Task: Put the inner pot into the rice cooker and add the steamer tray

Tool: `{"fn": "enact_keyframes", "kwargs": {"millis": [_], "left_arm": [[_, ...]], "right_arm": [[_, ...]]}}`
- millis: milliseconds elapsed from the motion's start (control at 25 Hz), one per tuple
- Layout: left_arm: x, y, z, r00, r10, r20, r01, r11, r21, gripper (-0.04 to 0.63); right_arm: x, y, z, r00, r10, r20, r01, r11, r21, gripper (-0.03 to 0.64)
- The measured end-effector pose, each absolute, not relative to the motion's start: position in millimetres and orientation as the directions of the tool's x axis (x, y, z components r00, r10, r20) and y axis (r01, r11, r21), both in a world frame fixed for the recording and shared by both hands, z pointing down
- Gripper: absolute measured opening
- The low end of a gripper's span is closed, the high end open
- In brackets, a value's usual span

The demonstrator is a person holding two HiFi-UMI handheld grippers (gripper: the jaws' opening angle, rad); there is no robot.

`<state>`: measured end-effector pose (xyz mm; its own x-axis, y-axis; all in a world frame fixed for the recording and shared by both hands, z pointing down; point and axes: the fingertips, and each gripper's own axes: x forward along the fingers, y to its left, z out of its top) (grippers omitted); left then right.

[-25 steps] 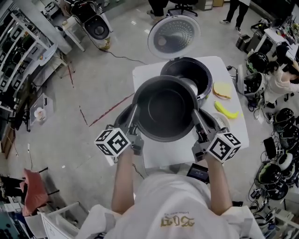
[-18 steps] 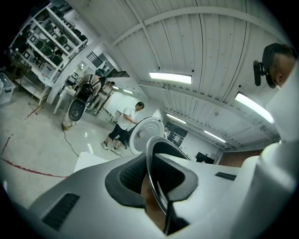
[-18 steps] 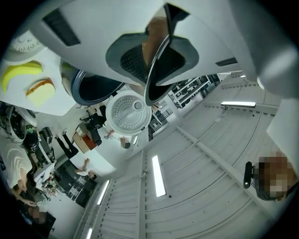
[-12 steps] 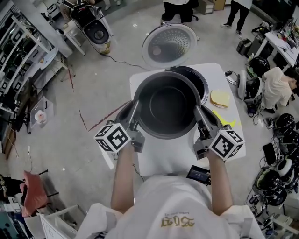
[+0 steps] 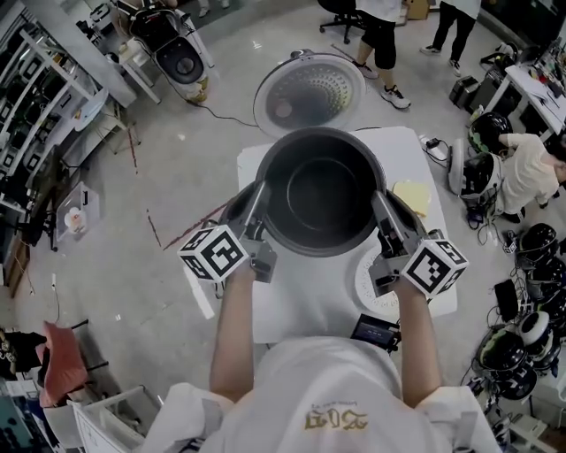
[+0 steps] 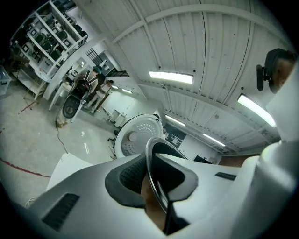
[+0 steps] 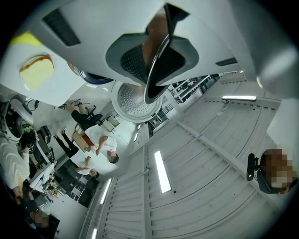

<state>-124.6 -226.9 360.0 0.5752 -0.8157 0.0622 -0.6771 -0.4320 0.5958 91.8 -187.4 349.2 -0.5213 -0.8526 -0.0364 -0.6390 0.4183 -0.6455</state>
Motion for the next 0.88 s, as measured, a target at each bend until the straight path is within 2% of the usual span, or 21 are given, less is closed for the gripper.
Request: {"fn": "enact_keyframes", "kwargs": {"millis": [360,880], "left_arm": [[-106,-249,369,0.548,-0.833,0.074,-0.697,-0.405,0.591,0.067],[-75,-286,411,0.517,-0.838,0.174,-0.743,-0.339,0.577,0.064]], "right_arm": [[112,-216,361,-0.533,-0.846,-0.015,-0.652,0.422,-0.63,0.058],[142,-253,411,-0.539,-0.838,0.088,-0.675,0.366,-0.641,0.06]]}}
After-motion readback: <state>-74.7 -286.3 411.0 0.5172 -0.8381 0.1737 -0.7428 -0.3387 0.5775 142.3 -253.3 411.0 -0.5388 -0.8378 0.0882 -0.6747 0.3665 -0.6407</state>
